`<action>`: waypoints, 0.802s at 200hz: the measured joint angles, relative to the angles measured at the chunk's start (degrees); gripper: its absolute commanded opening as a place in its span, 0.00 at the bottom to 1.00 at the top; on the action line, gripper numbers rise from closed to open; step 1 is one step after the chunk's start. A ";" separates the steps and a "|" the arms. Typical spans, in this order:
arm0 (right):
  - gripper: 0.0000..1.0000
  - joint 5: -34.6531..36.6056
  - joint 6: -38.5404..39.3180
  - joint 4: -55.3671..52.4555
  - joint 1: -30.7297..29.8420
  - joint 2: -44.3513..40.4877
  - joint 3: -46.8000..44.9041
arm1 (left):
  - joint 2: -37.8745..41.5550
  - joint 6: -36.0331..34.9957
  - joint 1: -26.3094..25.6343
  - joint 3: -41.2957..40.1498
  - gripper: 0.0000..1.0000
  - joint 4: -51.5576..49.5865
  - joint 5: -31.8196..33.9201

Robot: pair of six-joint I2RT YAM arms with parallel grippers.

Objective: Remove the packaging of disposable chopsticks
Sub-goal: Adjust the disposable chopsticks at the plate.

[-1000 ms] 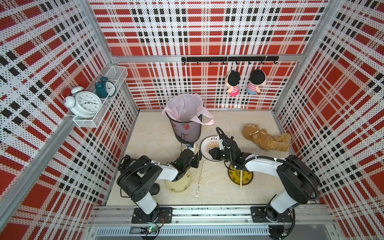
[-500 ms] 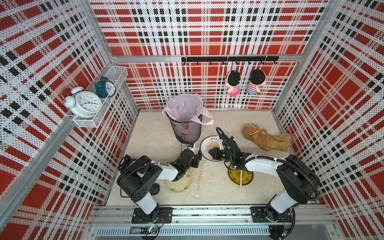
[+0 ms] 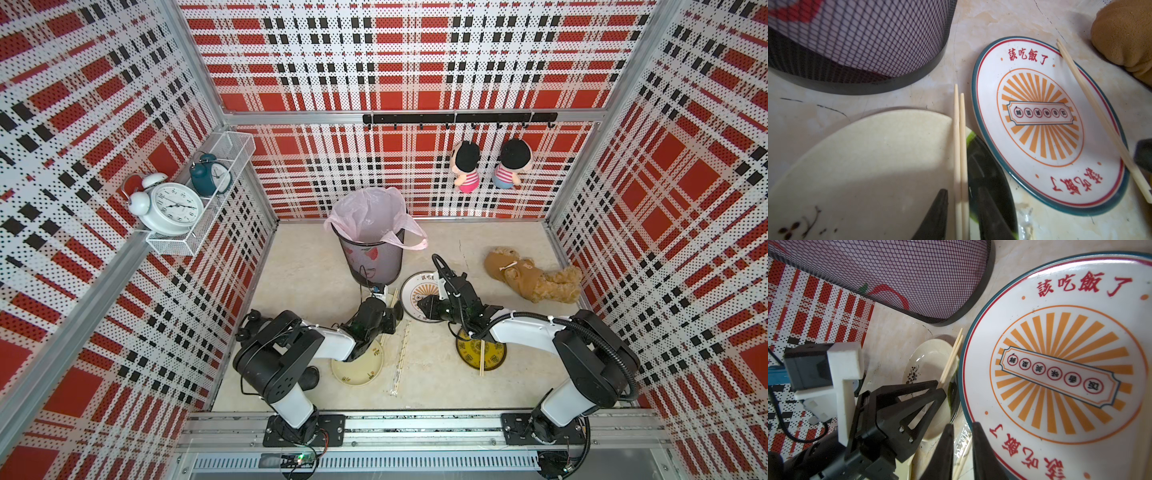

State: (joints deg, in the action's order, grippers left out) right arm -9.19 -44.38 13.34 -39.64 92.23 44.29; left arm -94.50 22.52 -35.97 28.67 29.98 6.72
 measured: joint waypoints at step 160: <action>0.20 0.68 1.09 0.09 0.00 -2.08 -0.92 | 8.70 0.24 -0.02 -2.82 0.72 0.07 1.03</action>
State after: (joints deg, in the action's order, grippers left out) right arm -8.51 -43.29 13.43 -39.64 90.15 43.38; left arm -85.80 22.76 -35.99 25.85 30.04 7.75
